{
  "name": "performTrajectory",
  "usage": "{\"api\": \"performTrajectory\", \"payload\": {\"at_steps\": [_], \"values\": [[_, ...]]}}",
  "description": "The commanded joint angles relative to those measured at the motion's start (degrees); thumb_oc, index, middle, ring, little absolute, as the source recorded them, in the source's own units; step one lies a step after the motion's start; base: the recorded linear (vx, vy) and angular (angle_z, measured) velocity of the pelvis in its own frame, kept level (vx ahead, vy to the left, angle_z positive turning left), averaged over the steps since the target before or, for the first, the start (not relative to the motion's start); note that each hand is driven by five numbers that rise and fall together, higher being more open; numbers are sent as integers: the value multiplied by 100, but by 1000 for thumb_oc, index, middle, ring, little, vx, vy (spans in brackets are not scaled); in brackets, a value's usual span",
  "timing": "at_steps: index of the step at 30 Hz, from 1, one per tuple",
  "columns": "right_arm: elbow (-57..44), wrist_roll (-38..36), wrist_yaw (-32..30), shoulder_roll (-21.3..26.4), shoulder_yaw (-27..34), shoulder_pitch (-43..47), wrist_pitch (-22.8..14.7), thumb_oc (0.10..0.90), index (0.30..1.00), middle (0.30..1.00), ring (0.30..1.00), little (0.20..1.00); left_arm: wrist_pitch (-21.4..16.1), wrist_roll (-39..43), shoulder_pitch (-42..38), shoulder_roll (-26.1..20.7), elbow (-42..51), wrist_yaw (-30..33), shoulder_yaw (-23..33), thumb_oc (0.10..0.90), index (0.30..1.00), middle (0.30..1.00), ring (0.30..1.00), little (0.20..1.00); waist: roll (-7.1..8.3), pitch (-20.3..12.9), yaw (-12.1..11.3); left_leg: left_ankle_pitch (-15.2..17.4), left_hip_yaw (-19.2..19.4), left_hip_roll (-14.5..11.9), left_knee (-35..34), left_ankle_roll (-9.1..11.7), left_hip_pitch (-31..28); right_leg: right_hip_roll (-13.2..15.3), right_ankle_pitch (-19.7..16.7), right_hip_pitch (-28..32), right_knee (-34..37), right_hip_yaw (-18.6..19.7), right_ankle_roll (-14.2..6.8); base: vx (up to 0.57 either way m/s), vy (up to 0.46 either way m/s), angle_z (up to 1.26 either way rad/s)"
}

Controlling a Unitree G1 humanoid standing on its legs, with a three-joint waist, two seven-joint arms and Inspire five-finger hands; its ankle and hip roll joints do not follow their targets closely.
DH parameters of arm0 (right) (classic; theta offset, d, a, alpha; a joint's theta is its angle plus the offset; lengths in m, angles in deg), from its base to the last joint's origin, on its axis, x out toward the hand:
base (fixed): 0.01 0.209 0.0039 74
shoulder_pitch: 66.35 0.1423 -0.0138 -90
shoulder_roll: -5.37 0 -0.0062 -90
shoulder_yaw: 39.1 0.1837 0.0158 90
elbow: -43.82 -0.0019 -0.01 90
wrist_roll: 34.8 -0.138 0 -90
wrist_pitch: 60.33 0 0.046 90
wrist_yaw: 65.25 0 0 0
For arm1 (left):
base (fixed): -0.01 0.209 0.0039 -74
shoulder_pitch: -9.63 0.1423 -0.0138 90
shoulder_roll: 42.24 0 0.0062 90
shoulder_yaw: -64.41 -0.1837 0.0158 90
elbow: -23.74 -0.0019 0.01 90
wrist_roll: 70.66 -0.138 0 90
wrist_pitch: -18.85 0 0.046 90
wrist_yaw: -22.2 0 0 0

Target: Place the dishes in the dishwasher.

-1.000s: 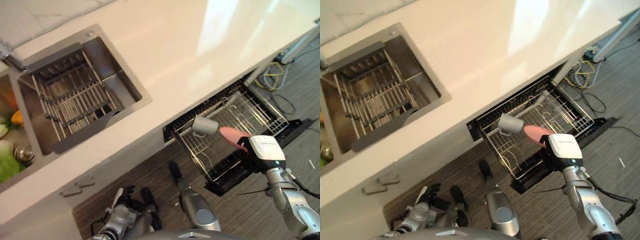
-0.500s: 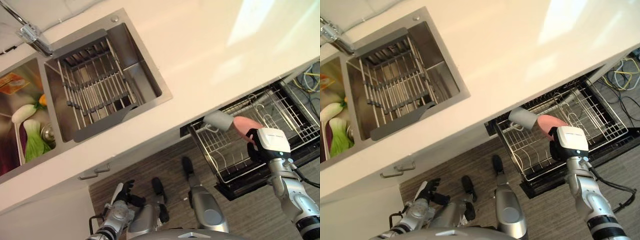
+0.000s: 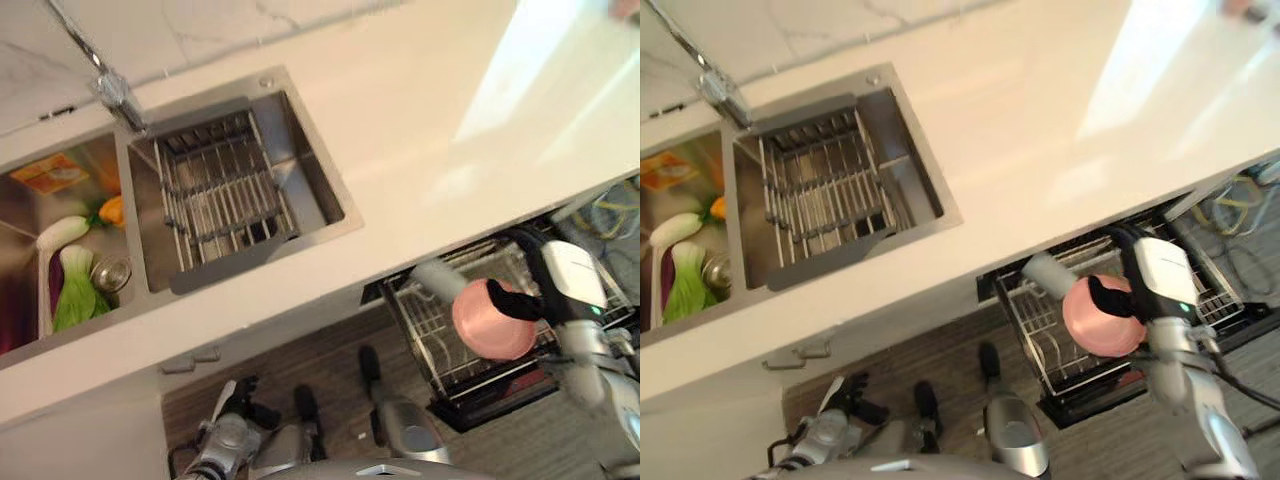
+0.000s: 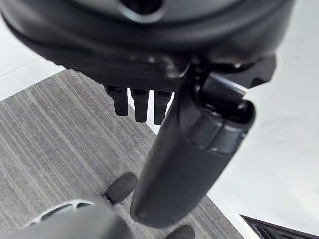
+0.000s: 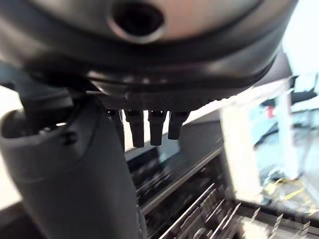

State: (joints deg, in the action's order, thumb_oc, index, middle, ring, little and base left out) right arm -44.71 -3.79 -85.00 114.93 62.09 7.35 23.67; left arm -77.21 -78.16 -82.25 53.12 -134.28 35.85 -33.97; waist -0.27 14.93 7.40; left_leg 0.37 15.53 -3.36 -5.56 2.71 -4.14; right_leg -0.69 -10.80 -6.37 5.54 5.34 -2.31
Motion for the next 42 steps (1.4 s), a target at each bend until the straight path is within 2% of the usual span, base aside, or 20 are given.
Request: {"api": "performTrajectory", "payload": {"at_steps": [1,6,7,8,10,11,12,14,16,24,25,26,29,30,31,35,39,40,41,42], "values": [[1005,-803,-948,273,1005,447,574,800,900,900,900,900,-25,-225,78,-347,-165,-23,-64,800,900,900,900,900,253,-415,52,199,58,89,114,-41,57,222,695,11,-433,283,-634,55,1,-27],[2544,-1757,-1320,-24,1613,340,927,800,900,900,900,900,44,-233,85,-390,-150,-160,-127,800,900,900,900,900,245,-548,75,240,-2,101,95,-69,39,225,716,45,-400,276,-609,28,1,-8],[3136,-2016,-1357,-16,1532,413,868,800,900,900,900,900,47,-210,88,-412,-155,-181,-145,800,900,900,900,900,235,-556,76,240,-31,107,95,-69,45,233,721,59,-382,260,-603,14,9,-6],[3229,-2116,-1290,-111,1470,395,913,800,900,900,900,900,80,-194,91,-405,-170,-212,-150,800,900,900,900,900,216,-551,80,242,-39,111,90,-68,45,237,724,61,-379,256,-596,8,10,-3],[3783,-2523,-1195,-291,1319,506,688,800,900,900,900,900,88,-184,61,-400,-237,-240,-177,800,900,900,900,900,199,-531,81,240,-57,116,89,-72,56,252,733,58,-377,240,-590,0,0,0],[3812,-2572,-1107,-345,1166,566,619,573,559,559,559,559,102,-196,58,-391,-270,-250,-185,800,900,900,900,900,182,-514,70,236,-63,118,90,-71,61,253,733,56,-377,239,-590,-25,14,-3],[3838,-2675,-927,-435,938,672,436,400,300,300,300,300,92,-168,43,-388,-288,-234,-169,800,900,900,900,900,177,-480,73,231,-67,122,94,-71,72,253,728,41,-382,249,-592,-41,12,-6],[3874,-2473,-732,-460,489,811,352,400,300,300,300,300,77,-161,28,-400,-324,-240,-160,800,900,900,900,900,166,-408,51,215,-61,123,101,-65,102,254,725,8,-394,260,-591,-62,6,-8],[4552,-2441,-645,-478,-152,1271,253,400,300,300,300,300,37,-132,-28,-425,-346,-204,-218,800,900,900,900,900,134,-285,-20,188,-79,122,122,-57,152,259,723,-48,-434,243,-587,-88,-1,-6],[3630,-1769,-580,-194,-1150,2238,57,400,300,300,300,300,-71,-155,-130,-475,-259,-4,-372,800,900,900,900,900,-7,-125,-383,149,-304,135,221,-26,249,338,820,-7,-521,14,-527,-21,-23,18],[3651,-1769,-585,-191,-1167,2265,51,400,300,300,300,300,-70,-155,-133,-472,-258,-3,-359,800,900,900,900,900,-9,-113,-357,152,-320,135,225,-26,247,341,827,3,-523,-2,-526,18,-49,8],[3648,-1665,-589,-83,-1393,2645,48,400,300,300,300,300,-91,-156,-122,-472,-248,15,-440,800,900,900,900,900,-41,-140,-491,152,-400,145,247,-22,257,382,866,42,-545,-89,-516,5,-42,19],[3520,-1557,-551,51,-1647,3066,39,400,300,300,300,300,-102,-117,-171,-473,-226,25,-506,800,900,900,900,900,-83,-113,-566,147,-494,157,303,-9,308,424,901,33,-608,-194,-504,-32,-25,39],[3630,-1563,-550,161,-1961,3674,44,400,300,300,300,300,-113,-80,-240,-455,-232,24,-647,800,900,900,900,900,-137,-48,-683,131,-564,179,368,4,406,459,911,-38,-680,-254,-499,-76,-13,16],[3661,-1571,-555,166,-1988,3717,34,400,300,300,300,300,-113,-80,-251,-447,-236,24,-629,800,900,900,900,900,-142,-40,-660,134,-572,179,378,4,418,460,915,-45,-688,-262,-499,-87,-3,5],[4027,-1898,-669,99,-2353,4708,53,400,300,300,300,300,-166,382,-340,-348,-143,94,-756,800,900,900,900,900,-295,58,-871,92,-673,225,466,25,550,546,895,-121,-739,-395,-495,-27,5,18],[4088,-2054,-704,122,-2293,4791,81,400,300,300,300,300,-183,748,-327,-251,-129,23,-657,800,900,900,900,900,-380,-1,-938,45,-781,245,455,40,557,585,929,-44,-721,-533,-477,47,-17,35],[4051,-2045,-715,145,-2232,4703,95,563,545,545,545,545,-183,762,-325,-233,-129,10,-645,800,900,900,900,900,-386,-18,-941,34,-812,248,442,44,555,595,938,-20,-710,-574,-474,38,-17,46],[4051,-2045,-715,145,-2232,4703,95,563,545,545,545,545,-183,762,-325,-233,-129,10,-645,800,900,900,900,900,-386,-18,-941,34,-812,248,442,44,555,595,938,-20,-710,-574,-474,64,-28,64],[4059,-2138,-871,91,-1930,4425,58,800,900,900,900,900,-162,688,-320,-181,-184,54,-620,800,900,900,900,900,-400,-67,-938,17,-881,247,405,45,541,618,975,60,-686,-669,-466,87,-37,60]]}}
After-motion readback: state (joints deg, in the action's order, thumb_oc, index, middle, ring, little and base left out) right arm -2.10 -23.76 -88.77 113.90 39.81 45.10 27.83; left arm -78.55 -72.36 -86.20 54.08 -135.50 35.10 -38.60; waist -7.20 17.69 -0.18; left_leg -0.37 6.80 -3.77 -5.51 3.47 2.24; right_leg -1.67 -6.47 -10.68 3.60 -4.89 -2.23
